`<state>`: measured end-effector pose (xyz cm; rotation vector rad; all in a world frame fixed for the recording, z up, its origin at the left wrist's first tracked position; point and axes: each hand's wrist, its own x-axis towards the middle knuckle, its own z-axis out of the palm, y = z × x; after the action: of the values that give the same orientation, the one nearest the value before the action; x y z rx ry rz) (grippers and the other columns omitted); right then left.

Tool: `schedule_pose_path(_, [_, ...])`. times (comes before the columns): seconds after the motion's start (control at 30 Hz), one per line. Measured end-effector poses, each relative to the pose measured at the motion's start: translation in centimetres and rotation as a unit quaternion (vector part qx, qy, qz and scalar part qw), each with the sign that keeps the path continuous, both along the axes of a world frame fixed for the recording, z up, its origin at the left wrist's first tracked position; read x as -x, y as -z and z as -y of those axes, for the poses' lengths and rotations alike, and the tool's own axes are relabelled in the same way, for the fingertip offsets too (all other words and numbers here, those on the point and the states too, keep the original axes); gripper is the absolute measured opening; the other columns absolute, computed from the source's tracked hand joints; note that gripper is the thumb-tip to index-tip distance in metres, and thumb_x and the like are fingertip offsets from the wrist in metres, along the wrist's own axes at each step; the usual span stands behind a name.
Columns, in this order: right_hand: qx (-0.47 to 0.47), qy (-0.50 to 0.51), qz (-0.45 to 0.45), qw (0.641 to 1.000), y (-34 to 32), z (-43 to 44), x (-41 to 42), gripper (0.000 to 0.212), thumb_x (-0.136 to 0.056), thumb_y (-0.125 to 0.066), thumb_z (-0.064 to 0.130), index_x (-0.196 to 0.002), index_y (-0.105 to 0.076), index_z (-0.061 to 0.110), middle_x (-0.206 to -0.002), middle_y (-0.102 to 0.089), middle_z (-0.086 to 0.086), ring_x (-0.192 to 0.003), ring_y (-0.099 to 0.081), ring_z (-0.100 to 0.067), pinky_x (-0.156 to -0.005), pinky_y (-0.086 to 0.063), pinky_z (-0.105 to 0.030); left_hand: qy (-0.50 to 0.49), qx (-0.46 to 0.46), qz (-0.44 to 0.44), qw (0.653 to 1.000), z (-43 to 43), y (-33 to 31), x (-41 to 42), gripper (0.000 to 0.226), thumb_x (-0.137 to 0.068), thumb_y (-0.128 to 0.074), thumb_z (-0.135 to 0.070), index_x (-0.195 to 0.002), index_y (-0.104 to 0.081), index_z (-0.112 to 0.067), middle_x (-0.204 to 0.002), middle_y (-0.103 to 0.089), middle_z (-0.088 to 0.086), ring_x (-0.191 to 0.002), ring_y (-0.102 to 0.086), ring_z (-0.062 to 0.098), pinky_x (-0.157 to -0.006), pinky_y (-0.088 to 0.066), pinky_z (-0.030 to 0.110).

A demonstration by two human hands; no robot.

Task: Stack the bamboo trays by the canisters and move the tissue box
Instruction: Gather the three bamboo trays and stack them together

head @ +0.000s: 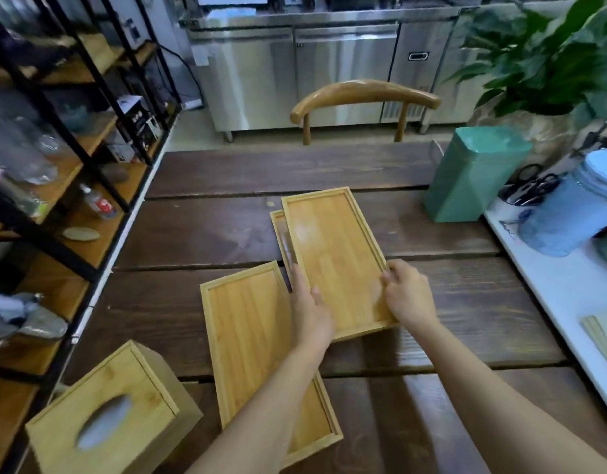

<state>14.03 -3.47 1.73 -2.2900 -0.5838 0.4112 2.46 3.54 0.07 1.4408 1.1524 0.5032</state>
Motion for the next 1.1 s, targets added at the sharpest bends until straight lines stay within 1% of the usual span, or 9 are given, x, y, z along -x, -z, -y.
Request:
schedule_pose_path(0.27, [0.019, -0.035, -0.041, 0.998, 1.2, -2.3, -0.6, 0.032, -0.094, -0.044, 0.012, -0.124, -0.053, 0.004, -0.121, -0.062, -0.018, -0.111, -0.055, -0.032, -0.092, -0.042, -0.038, 0.000, 0.002, -0.026, 1.000, -2.0, 1.2, -0.1, 0.057, -0.102, -0.026, -0.011, -0.150, 0.001, -0.023, -0.162, -0.001, -0.004, -0.148, -0.007, 0.016, -0.118, -0.010, 0.030])
schedule_pose_path(0.43, [0.009, -0.018, -0.069, 0.997, 1.4, -2.5, -0.6, 0.035, -0.092, -0.049, 0.013, -0.126, -0.051, 0.006, -0.125, -0.061, -0.014, -0.116, -0.054, -0.028, -0.097, -0.041, -0.039, 0.051, -0.049, -0.193, 0.979, -2.7, 0.7, -0.8, 0.061, -0.100, -0.033, -0.014, -0.150, 0.002, -0.013, -0.162, 0.004, 0.002, -0.148, 0.008, 0.018, -0.117, -0.002, 0.037])
schedule_pose_path(0.53, [0.014, -0.025, -0.103, 0.994, 1.3, -2.9, -0.7, 0.037, -0.090, -0.052, 0.016, -0.125, -0.051, 0.008, -0.125, -0.060, -0.012, -0.112, -0.054, -0.027, -0.093, -0.042, -0.040, 0.048, -0.054, -0.206, 0.976, -2.5, 0.2, -0.7, 0.065, -0.099, -0.037, -0.017, -0.150, 0.003, -0.011, -0.162, 0.004, 0.005, -0.148, 0.012, 0.020, -0.118, 0.001, 0.040])
schedule_pose_path(0.63, [-0.021, 0.025, -0.226, 0.974, 0.6, -3.3, -1.3, 0.042, -0.086, -0.058, 0.015, -0.126, -0.050, 0.005, -0.130, -0.055, -0.013, -0.109, -0.049, -0.025, -0.089, -0.038, -0.038, 0.039, -0.017, -0.164, 0.985, -2.2, 0.5, -0.4, 0.071, -0.098, -0.042, -0.013, -0.150, 0.007, -0.014, -0.162, 0.008, 0.004, -0.148, 0.011, 0.022, -0.120, 0.004, 0.041])
schedule_pose_path(0.7, [-0.058, 0.084, -0.340, 0.935, -0.2, -3.5, -1.9, 0.049, -0.084, -0.061, 0.015, -0.130, -0.046, 0.004, -0.141, -0.045, -0.014, -0.125, -0.041, -0.029, -0.099, -0.032, -0.042, 0.018, 0.015, -0.121, 0.992, -2.0, 0.7, -0.3, 0.075, -0.096, -0.045, -0.008, -0.150, 0.004, -0.020, -0.162, 0.009, 0.001, -0.147, 0.013, 0.024, -0.120, 0.002, 0.045])
schedule_pose_path(0.77, [-0.047, 0.101, -0.415, 0.903, -1.0, -3.3, -2.6, 0.052, -0.083, -0.062, 0.022, -0.129, -0.046, 0.005, -0.136, -0.047, -0.015, -0.121, -0.044, -0.031, -0.099, -0.036, -0.045, 0.000, 0.046, -0.084, 0.995, -2.0, 0.8, -0.2, 0.075, -0.094, -0.047, -0.005, -0.151, -0.001, -0.025, -0.162, 0.009, -0.002, -0.147, 0.015, 0.024, -0.120, 0.000, 0.047])
schedule_pose_path(0.87, [-0.026, 0.083, -0.469, 0.879, -1.6, -3.4, -2.6, 0.048, -0.079, -0.065, 0.031, -0.117, -0.050, 0.007, -0.102, -0.059, -0.014, -0.090, -0.056, -0.030, -0.073, -0.045, -0.043, -0.001, 0.076, -0.040, 0.996, -2.4, 1.1, 0.1, 0.070, -0.093, -0.048, -0.004, -0.149, -0.015, -0.030, -0.162, -0.005, -0.003, -0.148, 0.001, 0.026, -0.119, -0.011, 0.052])
schedule_pose_path(0.97, [0.008, 0.069, -0.421, 0.904, -0.7, -3.4, -2.0, 0.047, -0.081, -0.065, 0.032, -0.118, -0.051, 0.006, -0.099, -0.061, -0.011, -0.096, -0.058, -0.031, -0.090, -0.045, -0.050, 0.000, 0.108, 0.004, 0.994, -2.7, 1.1, 0.8, 0.064, -0.092, -0.051, -0.005, -0.145, -0.028, -0.033, -0.155, -0.028, 0.002, -0.141, -0.029, 0.024, -0.113, -0.030, 0.050])
schedule_pose_path(1.1, [-0.013, 0.035, -0.397, 0.917, -0.8, -3.0, -1.5, 0.047, -0.085, -0.062, 0.030, -0.121, -0.051, 0.001, -0.110, -0.064, -0.016, -0.100, -0.062, -0.034, -0.095, -0.047, -0.054, 0.021, 0.127, 0.021, 0.991, -3.1, 0.8, 1.5, 0.059, -0.093, -0.050, -0.007, -0.144, -0.030, -0.030, -0.148, -0.036, 0.002, -0.132, -0.040, 0.021, -0.110, -0.036, 0.044])
